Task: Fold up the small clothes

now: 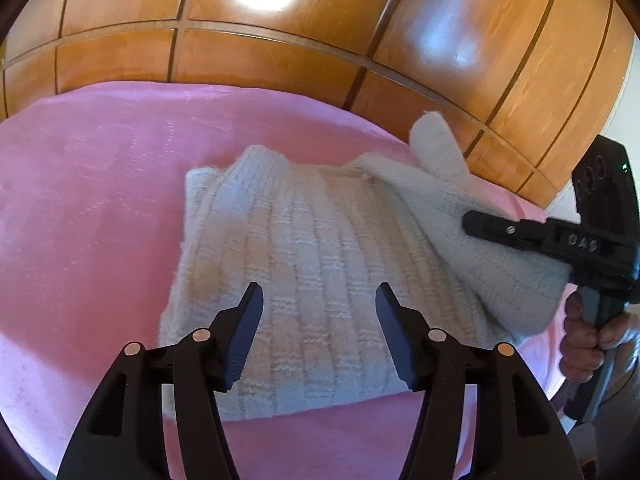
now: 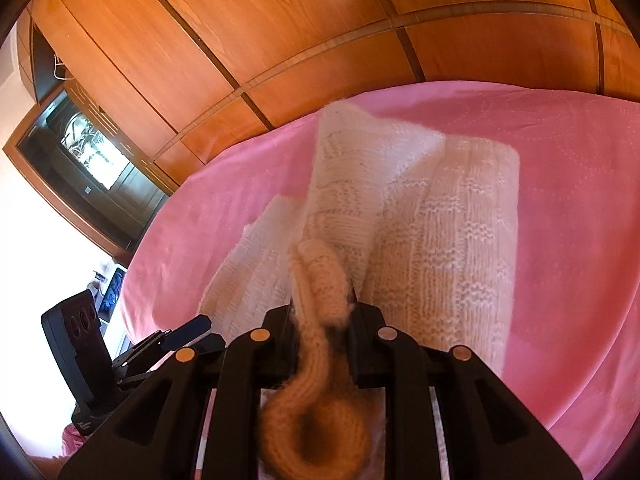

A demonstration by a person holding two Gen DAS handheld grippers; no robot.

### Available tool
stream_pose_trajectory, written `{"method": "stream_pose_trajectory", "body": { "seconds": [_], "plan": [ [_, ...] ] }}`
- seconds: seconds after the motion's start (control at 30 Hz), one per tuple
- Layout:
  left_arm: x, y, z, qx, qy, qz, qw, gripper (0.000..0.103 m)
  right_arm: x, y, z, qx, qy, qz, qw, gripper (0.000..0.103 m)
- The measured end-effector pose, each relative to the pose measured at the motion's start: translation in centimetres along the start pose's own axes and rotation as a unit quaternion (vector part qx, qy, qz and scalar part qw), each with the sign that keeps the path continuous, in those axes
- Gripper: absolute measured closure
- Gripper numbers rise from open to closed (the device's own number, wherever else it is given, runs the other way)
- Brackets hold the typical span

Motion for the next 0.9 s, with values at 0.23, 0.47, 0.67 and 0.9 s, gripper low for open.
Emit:
{"method": "stream_pose_trajectory", "body": {
  "seconds": [0.23, 0.47, 0.67, 0.9],
  "plan": [
    [-2.6, 1.0, -0.6, 0.176, -0.118, -0.026, 0.9769, 0.036, 1.4, 0.2, -1.3, 0.026, -0.055, 0.013, 0.998, 0.085],
    [-5.5, 5.8, 0.6, 0.27, -0.176, -0.094, 0.942, 0.025, 2.8, 0.1, -2.0, 0.021, -0.102, 0.028, 0.994, 0.078],
    [-5.9, 9.7, 3.6, 0.248, -0.17, -0.158, 0.9405, 0.027, 3.7, -0.9, -2.3, -0.014, -0.109, 0.051, 0.993, 0.068],
    [-6.6, 9.7, 5.1, 0.203, -0.122, -0.14, 0.9614, 0.083, 4.9, -7.9, 2.1, -0.02, -0.047, 0.104, 0.993, 0.046]
  ]
}}
Point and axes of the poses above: each gripper's, at about its wrist camera, not at the fingertips, and y roughly the way its jaws point, z to its right, x to its underside, the point moved 2 cm from there along y, roughly the way its jaws point, and after that the axes turned 3 degrees about z, right-handed, at the moved point
